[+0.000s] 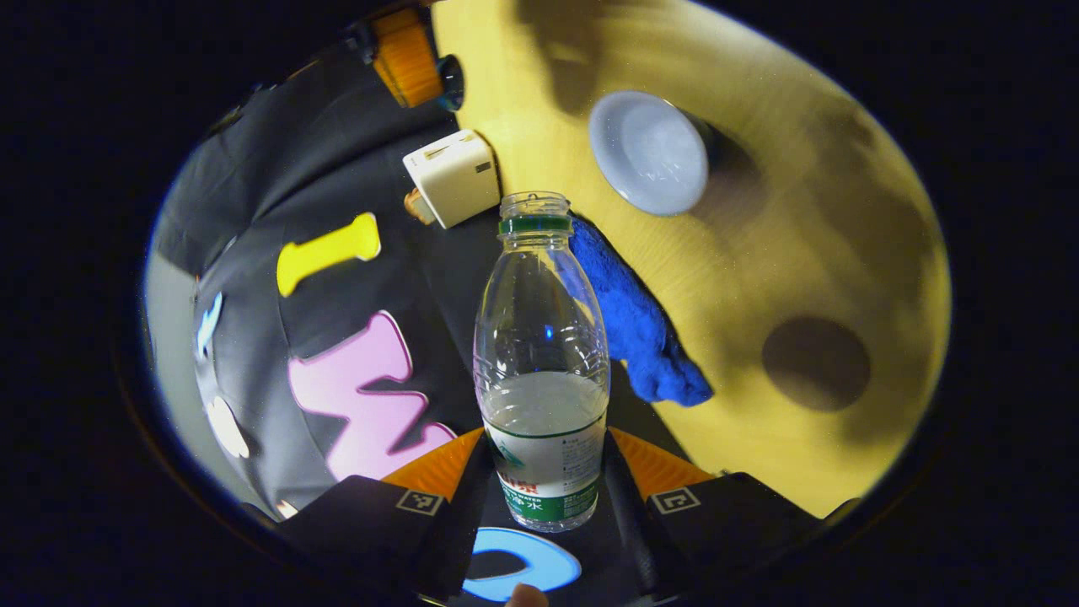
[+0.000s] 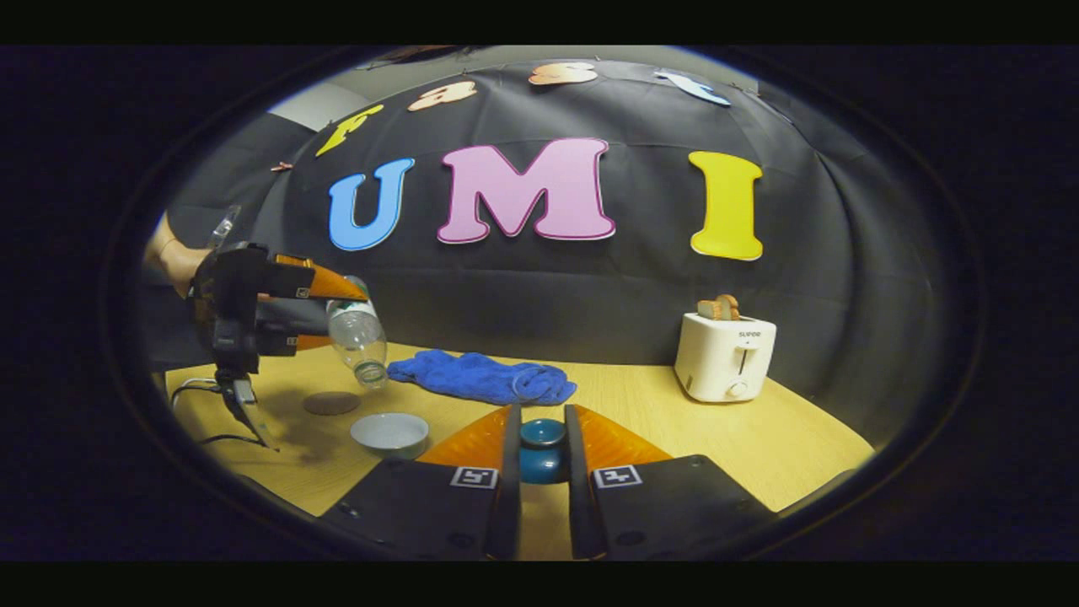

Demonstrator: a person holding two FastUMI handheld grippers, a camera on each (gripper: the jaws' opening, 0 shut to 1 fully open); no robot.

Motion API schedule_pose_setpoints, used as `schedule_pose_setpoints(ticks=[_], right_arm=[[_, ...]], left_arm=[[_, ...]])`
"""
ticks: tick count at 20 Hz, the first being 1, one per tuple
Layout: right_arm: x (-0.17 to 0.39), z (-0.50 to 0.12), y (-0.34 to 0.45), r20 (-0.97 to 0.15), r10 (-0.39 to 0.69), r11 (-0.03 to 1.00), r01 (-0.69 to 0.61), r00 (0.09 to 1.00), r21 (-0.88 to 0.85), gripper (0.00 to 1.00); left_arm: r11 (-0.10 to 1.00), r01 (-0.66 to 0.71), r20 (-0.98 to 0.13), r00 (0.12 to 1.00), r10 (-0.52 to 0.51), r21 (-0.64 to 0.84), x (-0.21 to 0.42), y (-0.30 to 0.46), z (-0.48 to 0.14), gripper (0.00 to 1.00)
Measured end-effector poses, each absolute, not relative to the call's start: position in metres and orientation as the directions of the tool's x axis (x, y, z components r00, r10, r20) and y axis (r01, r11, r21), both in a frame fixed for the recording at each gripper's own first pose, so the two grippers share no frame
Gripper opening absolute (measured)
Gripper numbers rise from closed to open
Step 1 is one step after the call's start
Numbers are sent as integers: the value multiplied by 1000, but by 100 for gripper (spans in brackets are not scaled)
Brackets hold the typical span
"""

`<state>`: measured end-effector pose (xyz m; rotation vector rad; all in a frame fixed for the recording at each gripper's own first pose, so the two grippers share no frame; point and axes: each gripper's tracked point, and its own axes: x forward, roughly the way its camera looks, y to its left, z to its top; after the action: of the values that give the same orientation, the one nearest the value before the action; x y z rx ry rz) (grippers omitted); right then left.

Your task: Open the teacup lid with one hand, grasp the water bottle and pour water into the teacup with the other hand; after pouring, place the water bottle on the coaster and then close the teacup lid.

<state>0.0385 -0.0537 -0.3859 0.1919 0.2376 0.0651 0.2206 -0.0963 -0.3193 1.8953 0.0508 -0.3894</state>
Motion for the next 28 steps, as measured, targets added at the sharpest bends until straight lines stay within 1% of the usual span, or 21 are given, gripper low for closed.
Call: schedule_pose_setpoints(ticks=[3,5,7,9,11,12,14,17,21,22,23,28], right_arm=[[38,-384,-54,-228,78,979,-32,971,200,26],[39,-384,-54,-230,77,979,-30,970,202,26],[40,-385,-54,-233,75,979,-28,969,200,27],[40,-385,-54,-238,73,980,-26,969,195,26],[41,-386,-53,-243,73,981,-26,967,191,26],[42,-386,-53,-244,74,982,-27,967,189,31],[42,-385,-51,-246,77,981,-30,966,191,31],[49,-382,-45,-243,83,981,-37,966,190,31],[54,-382,-39,-247,90,981,-42,965,191,31],[54,-383,-39,-249,89,980,-41,964,193,31],[56,-383,-39,-250,87,980,-38,964,194,27],[60,-385,-39,-257,80,981,-31,963,190,26]], left_arm=[[-130,354,-370,919,-136,926,207,-96,-342,74],[35,394,-386,913,-132,919,202,-94,-345,74],[265,412,-394,911,-119,872,200,-92,-346,74],[482,390,-377,917,-127,785,198,-93,-336,74],[659,349,-343,928,-144,666,199,-93,-320,74],[737,336,-337,929,-155,587,199,-92,-316,74],[856,301,-327,930,-166,421,197,-87,-316,74],[950,223,-278,947,-159,217,197,-71,-312,74],[981,195,-239,953,-187,12,199,-64,-317,74],[982,187,-235,954,-186,-17,200,-64,-318,74],[984,175,-235,956,-178,-33,202,-63,-320,74],[988,145,-287,945,-155,-55,208,-53,-354,74]])
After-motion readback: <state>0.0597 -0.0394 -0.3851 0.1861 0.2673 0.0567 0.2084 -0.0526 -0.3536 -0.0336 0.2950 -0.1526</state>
